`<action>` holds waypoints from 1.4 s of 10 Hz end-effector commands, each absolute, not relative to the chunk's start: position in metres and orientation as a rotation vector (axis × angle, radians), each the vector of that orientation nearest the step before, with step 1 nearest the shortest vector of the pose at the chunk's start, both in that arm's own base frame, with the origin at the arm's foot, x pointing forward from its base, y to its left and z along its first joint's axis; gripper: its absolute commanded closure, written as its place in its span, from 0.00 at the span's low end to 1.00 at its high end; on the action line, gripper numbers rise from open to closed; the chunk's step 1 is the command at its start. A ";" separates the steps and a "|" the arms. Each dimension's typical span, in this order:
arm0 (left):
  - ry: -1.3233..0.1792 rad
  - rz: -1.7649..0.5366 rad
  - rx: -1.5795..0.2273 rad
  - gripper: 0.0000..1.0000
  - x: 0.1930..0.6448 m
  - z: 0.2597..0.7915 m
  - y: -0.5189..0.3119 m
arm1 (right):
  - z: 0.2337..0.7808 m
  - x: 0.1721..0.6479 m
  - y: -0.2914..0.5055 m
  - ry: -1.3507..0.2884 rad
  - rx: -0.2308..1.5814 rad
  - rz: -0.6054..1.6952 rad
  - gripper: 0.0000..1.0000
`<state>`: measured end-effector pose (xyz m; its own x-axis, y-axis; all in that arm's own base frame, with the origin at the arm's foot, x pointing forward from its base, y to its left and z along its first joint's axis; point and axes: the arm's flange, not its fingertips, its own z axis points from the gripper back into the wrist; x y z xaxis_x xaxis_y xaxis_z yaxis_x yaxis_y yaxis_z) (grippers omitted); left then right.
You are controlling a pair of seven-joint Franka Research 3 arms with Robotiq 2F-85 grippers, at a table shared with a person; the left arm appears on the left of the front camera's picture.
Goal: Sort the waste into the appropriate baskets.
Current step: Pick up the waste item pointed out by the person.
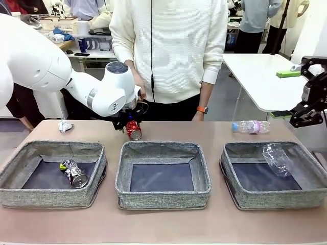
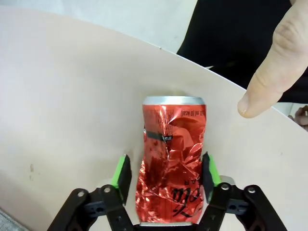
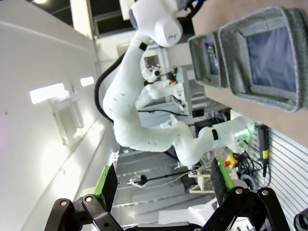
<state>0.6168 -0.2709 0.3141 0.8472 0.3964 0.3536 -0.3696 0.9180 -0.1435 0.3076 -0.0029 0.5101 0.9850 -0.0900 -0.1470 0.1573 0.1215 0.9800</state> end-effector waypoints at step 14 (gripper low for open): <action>-0.324 0.224 0.041 1.00 0.545 0.422 -0.225 | 0.512 0.310 -0.002 0.035 1.463 -0.162 0.00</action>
<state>0.5772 -0.2476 0.3881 0.8985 0.2669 0.3485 -0.2779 0.9604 -0.0190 0.3078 -0.0028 0.5103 0.9851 -0.0900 -0.1465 0.1569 0.1220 0.9800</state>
